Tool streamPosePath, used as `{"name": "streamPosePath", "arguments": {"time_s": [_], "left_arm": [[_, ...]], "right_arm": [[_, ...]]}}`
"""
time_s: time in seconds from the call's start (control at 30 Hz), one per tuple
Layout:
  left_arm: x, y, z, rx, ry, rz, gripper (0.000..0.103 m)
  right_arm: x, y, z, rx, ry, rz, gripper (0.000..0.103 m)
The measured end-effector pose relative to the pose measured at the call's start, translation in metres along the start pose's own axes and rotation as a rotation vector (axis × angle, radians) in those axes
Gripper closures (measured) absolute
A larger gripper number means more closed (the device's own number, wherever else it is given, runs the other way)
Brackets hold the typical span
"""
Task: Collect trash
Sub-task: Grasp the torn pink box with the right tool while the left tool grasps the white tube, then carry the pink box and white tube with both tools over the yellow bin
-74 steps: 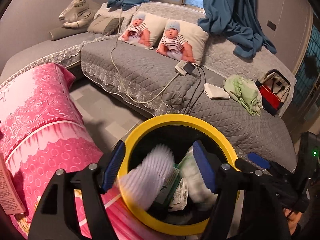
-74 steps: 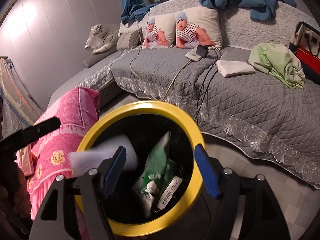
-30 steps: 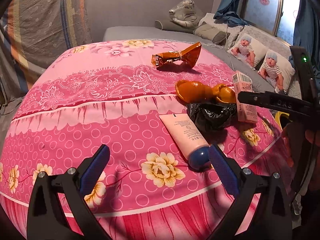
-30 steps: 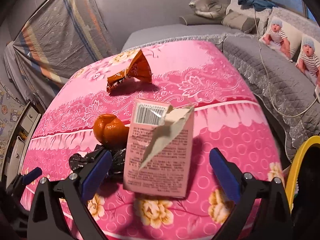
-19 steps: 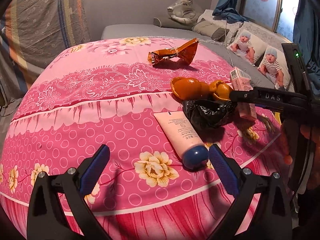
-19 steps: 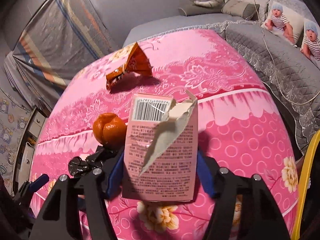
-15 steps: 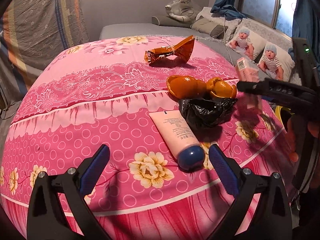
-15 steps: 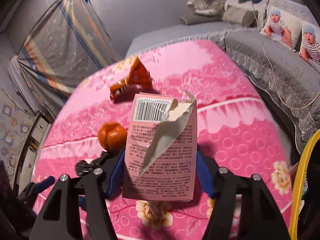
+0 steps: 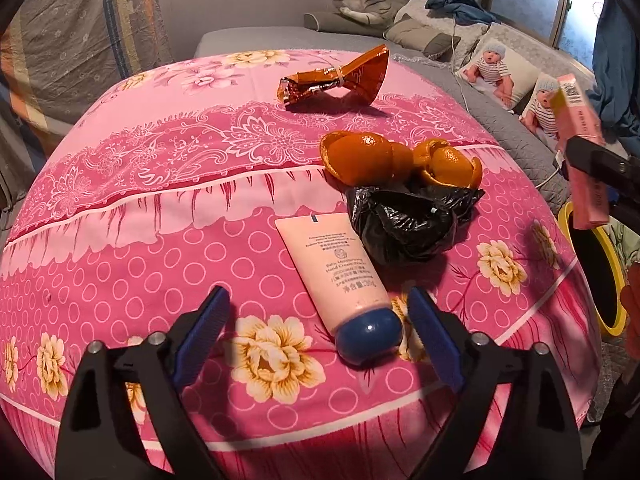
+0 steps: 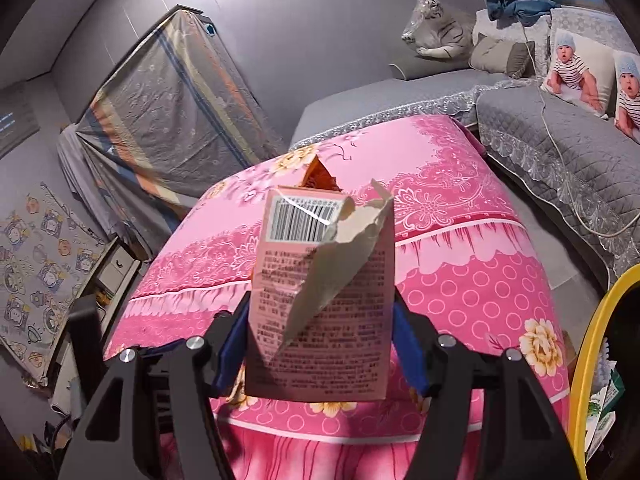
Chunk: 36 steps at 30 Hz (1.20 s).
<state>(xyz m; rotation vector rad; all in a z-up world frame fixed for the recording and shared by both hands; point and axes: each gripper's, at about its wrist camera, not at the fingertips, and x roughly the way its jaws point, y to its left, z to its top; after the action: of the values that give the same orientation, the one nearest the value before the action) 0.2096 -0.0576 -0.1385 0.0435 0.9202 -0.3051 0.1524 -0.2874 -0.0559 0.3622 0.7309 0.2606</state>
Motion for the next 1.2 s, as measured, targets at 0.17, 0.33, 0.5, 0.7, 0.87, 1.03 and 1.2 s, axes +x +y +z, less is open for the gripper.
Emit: {"name": "streamPosePath", "arguments": {"time_s": [0.17,0.33,0.5,0.7,0.87,1.03,1.2], "left_arm": [[0.009,0.003,0.003,-0.017,0.017,-0.002,0.026],[0.012,0.003,0.004,-0.021,0.011,-0.014,0.049],[0.014,0.013,0.003,-0.059,0.02,-0.034,0.064],[0.012,0.02,0.003,-0.093,0.011,-0.075,0.068],[-0.005,0.026,-0.001,-0.118,-0.028,-0.107,0.068],[-0.055,0.013,0.002,-0.064,-0.155,-0.101,0.068],[-0.105,-0.017,0.014,0.026,-0.279,-0.113,0.068]], "right_arm": [[-0.004,-0.001,-0.001,0.006,-0.008,0.013,0.042],[-0.013,-0.002,-0.004,0.01,-0.019,0.01,0.042],[-0.021,0.0,-0.005,0.01,-0.026,0.003,0.042],[-0.027,0.007,-0.004,-0.001,-0.038,-0.004,0.042],[-0.035,0.014,-0.004,-0.024,-0.045,-0.007,0.042],[-0.043,0.015,-0.006,-0.044,-0.045,-0.004,0.042],[-0.058,0.011,-0.008,-0.031,-0.049,0.032,0.042]]}}
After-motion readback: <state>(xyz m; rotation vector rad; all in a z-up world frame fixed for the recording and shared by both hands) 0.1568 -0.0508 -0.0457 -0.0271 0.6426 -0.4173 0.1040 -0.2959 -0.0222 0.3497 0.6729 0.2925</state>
